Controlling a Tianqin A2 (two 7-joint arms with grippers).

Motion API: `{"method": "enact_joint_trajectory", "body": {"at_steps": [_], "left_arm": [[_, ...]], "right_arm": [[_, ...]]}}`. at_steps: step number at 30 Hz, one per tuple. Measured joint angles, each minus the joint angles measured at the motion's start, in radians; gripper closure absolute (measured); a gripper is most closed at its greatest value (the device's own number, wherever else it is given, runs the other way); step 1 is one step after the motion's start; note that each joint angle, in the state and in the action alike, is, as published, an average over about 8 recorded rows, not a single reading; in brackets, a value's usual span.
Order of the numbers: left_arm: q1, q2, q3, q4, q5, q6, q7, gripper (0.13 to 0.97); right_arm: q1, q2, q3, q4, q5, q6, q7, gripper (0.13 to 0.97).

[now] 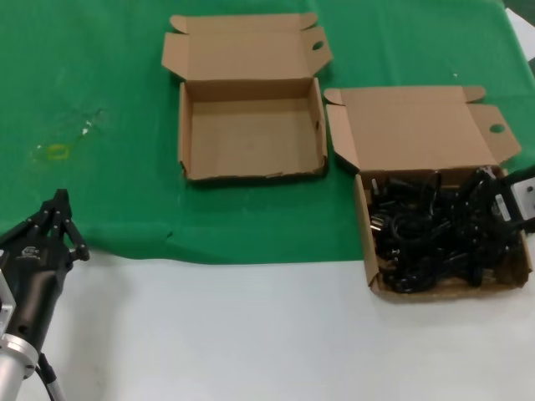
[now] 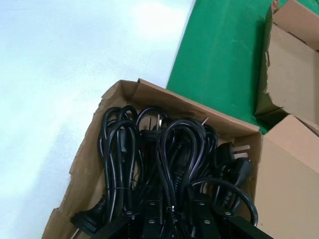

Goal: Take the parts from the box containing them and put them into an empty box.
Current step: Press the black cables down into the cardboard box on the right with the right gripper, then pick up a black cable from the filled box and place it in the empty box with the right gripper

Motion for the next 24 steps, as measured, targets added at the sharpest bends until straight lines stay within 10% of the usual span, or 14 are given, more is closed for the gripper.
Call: {"method": "enact_joint_trajectory", "body": {"at_steps": [24], "left_arm": [[0.0, 0.0, 0.0, 0.0, 0.0, 0.0, 0.0, 0.953]], "right_arm": [[0.075, 0.045, 0.029, 0.159, -0.008, -0.085, 0.193, 0.883]]}}
